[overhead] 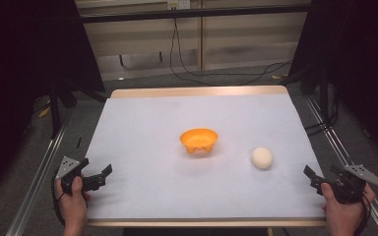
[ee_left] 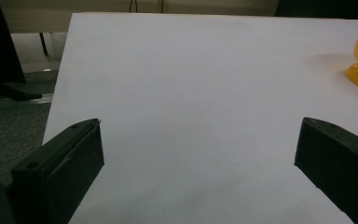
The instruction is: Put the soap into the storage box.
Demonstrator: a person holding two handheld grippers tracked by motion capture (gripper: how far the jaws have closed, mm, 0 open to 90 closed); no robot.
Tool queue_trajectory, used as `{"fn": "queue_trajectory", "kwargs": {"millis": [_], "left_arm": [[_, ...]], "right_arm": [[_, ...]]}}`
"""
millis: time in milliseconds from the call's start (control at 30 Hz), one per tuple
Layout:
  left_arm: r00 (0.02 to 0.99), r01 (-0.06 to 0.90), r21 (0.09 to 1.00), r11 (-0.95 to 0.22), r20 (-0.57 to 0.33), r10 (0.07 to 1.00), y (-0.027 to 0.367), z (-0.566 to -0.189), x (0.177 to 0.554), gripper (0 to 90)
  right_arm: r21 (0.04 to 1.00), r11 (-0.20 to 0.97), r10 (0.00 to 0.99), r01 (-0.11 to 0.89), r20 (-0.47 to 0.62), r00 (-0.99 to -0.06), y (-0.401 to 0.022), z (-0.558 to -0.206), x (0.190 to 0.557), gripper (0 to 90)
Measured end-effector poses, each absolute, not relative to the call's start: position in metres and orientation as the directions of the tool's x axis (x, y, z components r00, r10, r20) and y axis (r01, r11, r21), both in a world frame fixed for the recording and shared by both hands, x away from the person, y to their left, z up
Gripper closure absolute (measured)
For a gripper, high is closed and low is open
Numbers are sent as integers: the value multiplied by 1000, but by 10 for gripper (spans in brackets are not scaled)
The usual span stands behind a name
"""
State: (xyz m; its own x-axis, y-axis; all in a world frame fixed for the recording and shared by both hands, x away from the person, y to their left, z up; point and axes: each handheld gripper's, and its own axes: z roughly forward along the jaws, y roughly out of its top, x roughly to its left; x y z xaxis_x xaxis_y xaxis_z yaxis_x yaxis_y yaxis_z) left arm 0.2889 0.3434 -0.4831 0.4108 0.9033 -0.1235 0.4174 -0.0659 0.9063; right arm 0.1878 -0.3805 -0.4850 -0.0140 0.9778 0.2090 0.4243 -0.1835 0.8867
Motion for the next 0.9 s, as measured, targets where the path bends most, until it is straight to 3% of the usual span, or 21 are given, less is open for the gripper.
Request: {"fn": "queue_trajectory", "kwargs": {"millis": [533, 900], "left_arm": [[415, 421, 904, -73, -121, 902, 344, -483, 289, 12], [410, 422, 904, -72, -120, 904, 343, -483, 289, 12]], "right_arm": [[799, -89, 984, 595, 164, -73, -345, -465, 216, 71], [757, -41, 989, 652, 122, -79, -323, -461, 237, 73]]}}
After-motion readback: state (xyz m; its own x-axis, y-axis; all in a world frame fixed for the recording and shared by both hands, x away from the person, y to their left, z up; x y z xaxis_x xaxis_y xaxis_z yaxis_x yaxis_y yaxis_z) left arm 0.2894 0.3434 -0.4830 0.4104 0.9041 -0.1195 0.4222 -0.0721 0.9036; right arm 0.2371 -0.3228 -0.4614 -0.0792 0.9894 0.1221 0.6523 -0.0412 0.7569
